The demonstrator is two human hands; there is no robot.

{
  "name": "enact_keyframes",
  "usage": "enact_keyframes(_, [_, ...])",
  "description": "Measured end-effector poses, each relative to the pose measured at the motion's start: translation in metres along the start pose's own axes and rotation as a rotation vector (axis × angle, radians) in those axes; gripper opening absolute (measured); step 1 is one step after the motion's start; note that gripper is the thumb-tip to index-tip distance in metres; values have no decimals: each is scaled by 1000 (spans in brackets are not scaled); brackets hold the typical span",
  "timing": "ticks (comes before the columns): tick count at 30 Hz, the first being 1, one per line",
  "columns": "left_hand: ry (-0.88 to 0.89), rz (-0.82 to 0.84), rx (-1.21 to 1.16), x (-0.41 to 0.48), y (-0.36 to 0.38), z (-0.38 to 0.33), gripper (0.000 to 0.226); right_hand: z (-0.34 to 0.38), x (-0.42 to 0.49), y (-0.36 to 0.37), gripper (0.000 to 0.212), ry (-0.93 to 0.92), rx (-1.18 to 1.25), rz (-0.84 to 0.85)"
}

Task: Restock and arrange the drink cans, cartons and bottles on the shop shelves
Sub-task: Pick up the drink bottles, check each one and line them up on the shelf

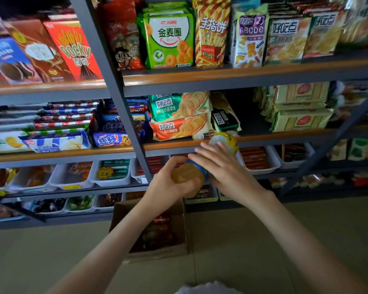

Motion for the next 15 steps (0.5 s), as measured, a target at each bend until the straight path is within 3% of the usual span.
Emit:
enact_keyframes(6, [73,110,99,-1,-12,-9,56,3,0,-2,65,3,53,-155])
enact_keyframes(8, [76,163,-52,-5,-18,-15,56,-2,-2,-5,60,172,311,-184])
enact_keyframes(11, [92,180,-269,-12,-22,-20,53,-11,-8,-7,57,605,768,-205])
enact_keyframes(15, [93,156,-122,-16,-8,-16,54,-12,-9,-5,37,863,1365,-337])
Point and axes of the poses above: each hand's wrist, its own x-axis towards the middle knuckle, its own y-axis out of the palm, z = x × y, the point moved 6 cm from there along x, towards the middle knuckle, and after that the axes turned 5 degrees about -z, right-handed, at the moved point
